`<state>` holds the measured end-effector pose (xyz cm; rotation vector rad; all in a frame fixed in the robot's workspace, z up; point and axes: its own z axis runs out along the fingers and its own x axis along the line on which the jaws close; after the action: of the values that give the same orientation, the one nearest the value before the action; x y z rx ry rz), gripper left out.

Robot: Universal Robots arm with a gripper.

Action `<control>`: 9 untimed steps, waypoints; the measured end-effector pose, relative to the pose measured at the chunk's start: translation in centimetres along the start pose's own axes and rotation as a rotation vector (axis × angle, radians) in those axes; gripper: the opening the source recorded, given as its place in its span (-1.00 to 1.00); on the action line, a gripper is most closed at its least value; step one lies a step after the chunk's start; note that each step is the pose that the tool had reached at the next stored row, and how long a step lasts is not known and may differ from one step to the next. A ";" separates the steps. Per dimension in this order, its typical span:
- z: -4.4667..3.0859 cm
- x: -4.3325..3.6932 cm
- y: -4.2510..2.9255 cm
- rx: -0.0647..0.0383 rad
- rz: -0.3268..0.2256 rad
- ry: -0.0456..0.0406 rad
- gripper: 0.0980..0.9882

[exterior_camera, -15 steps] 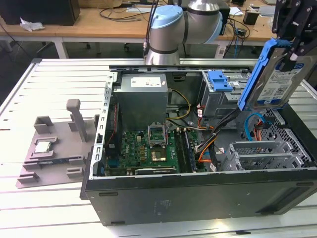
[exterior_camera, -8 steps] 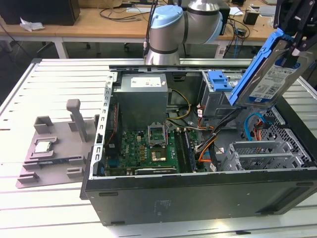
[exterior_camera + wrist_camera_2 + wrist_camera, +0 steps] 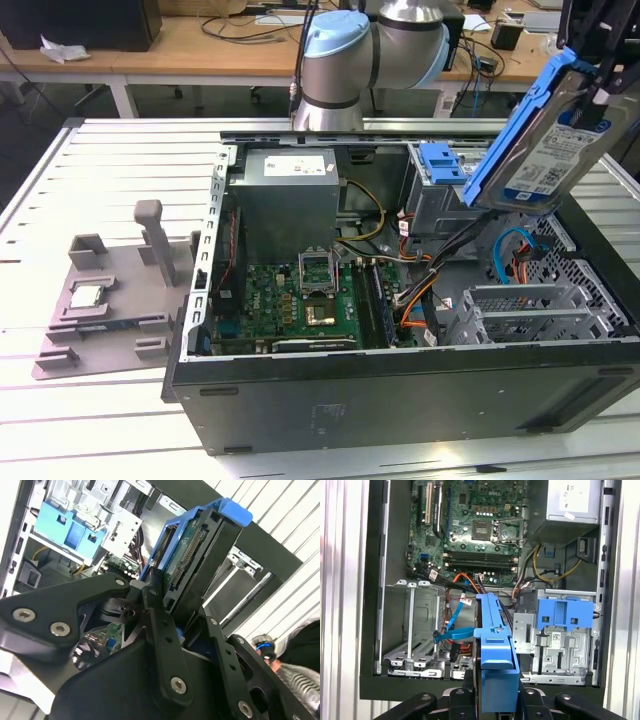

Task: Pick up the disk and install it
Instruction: 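Pick up the disk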

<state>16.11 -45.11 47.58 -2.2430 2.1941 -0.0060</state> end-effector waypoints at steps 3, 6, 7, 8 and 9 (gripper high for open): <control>-0.01 0.01 -0.24 0.000 0.034 0.0008 -0.39; 0.01 -0.07 -1.75 -0.003 0.034 0.0006 -0.39; 0.01 -0.13 -2.26 -0.004 0.034 0.0006 -0.39; 0.02 -0.17 -2.64 -0.005 0.034 0.0005 -0.39; 0.02 -0.21 -3.19 -0.007 0.034 0.0006 -0.39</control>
<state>19.29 -44.83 47.58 -2.2087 2.2360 0.0010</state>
